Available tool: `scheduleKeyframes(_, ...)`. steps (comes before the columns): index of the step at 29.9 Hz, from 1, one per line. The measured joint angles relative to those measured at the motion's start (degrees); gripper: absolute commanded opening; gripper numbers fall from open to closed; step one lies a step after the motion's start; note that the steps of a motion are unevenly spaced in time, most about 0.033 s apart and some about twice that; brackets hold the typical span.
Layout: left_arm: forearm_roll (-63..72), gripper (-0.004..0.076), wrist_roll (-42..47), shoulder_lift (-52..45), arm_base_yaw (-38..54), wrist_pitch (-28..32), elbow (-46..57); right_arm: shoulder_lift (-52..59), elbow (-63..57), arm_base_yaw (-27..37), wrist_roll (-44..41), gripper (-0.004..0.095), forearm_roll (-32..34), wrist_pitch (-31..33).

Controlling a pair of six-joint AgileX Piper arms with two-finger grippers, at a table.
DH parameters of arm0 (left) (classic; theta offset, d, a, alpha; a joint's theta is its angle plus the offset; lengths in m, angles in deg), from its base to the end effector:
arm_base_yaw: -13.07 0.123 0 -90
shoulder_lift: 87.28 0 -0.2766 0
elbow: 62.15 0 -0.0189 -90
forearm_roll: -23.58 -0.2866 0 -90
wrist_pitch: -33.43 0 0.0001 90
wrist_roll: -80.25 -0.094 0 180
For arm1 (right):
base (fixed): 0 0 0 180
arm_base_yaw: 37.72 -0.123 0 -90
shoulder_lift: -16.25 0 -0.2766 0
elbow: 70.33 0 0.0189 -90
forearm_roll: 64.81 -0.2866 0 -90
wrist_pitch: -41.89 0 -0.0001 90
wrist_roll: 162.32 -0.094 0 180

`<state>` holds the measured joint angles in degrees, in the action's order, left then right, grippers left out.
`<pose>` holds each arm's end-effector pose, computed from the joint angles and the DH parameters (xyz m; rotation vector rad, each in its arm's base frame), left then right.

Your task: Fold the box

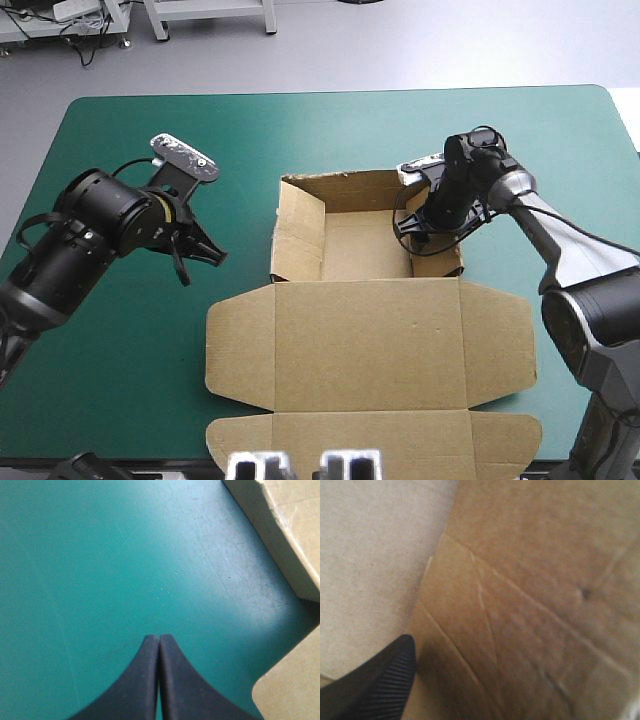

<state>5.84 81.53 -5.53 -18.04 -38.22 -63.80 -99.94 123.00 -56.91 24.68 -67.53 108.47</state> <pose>0.2564 -0.1230 0.3860 0.6926 2.4817 0.2162 0.3980 0.1429 0.2335 -0.6496 2.8895 0.0958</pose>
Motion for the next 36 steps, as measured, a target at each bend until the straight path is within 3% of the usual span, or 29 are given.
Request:
scheduleKeyframes(4,-0.34,-0.0008,0.11,-3.35,0.00,-0.12,2.19,-1.00,0.00,0.13,2.00,-0.0019,0.47,-1.18)
scheduleKeyframes(10,0.03,-0.0008,1.23,-4.88,0.00,-0.12,4.96,-1.35,1.24,-0.09,2.95,-0.0018,1.94,-2.59)
scheduleKeyframes(17,4.61,-0.0008,-0.18,-4.88,0.00,0.35,14.12,-1.37,5.83,1.97,4.75,-0.0018,11.04,-2.40)
scheduleKeyframes(23,2.21,-0.0008,2.50,-4.88,0.00,0.51,19.56,-1.37,11.44,10.58,5.62,-0.0018,12.57,-3.09)
scheduleKeyframes(36,0.35,-0.0008,3.51,-8.91,0.00,0.73,20.20,-3.21,13.69,31.78,5.77,-0.0018,13.20,-8.17)
